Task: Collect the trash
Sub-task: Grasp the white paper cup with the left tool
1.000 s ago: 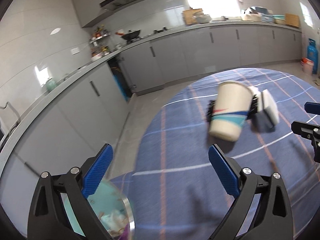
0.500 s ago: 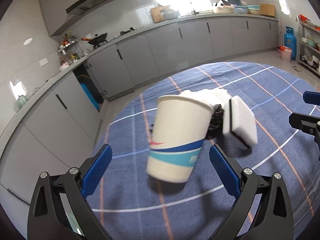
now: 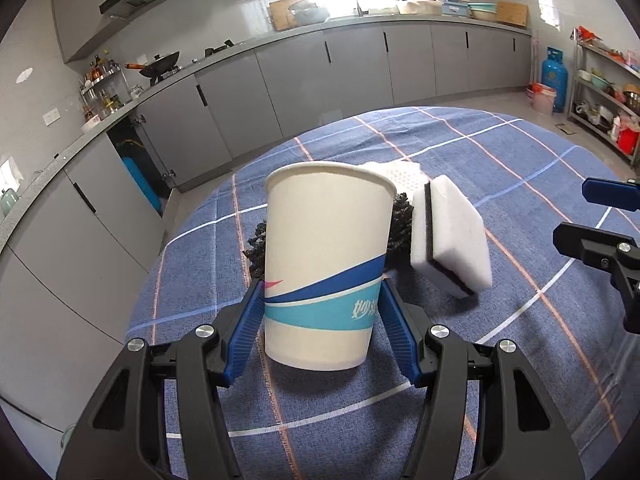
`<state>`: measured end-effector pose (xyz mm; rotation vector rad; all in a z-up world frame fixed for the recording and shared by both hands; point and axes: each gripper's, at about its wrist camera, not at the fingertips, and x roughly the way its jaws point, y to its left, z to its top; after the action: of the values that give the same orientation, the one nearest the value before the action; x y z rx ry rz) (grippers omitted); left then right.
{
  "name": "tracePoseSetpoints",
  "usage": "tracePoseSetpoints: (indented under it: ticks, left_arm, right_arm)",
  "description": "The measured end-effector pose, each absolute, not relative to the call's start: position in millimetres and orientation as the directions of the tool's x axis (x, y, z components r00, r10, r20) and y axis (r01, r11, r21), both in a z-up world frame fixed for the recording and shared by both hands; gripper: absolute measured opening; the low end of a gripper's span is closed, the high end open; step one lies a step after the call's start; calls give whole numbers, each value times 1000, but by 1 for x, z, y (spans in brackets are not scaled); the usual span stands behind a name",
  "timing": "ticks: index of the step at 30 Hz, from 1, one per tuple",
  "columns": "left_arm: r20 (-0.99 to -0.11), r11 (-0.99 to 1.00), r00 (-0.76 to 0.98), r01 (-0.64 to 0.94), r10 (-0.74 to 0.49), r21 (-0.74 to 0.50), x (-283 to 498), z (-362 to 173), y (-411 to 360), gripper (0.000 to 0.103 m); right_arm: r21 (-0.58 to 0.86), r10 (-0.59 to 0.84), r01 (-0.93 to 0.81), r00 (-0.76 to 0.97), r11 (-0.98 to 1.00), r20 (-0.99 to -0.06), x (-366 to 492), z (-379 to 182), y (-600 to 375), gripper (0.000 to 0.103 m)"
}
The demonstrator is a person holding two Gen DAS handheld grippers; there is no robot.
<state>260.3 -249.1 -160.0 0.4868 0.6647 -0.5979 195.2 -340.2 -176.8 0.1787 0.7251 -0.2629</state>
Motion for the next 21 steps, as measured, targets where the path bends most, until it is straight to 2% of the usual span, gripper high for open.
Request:
tracePoseSetpoints:
  ticks: [6,12,21]
  left_arm:
    - [-670,722,654,645,-352,250,246,-152,-244,56]
    - [-624,789,719,558,-304,258,238,-132,-214,56]
    - [-621,871,768,402,-155,280,246,-136,-162,56]
  right_arm:
    - [66,-176,295,719,953,-673,197,-177,-338,70]
    - [61,-148,252,729,966,-668,208,-170,-324,70]
    - [0,-106,145,727,989,-679,238,-172,-282,69]
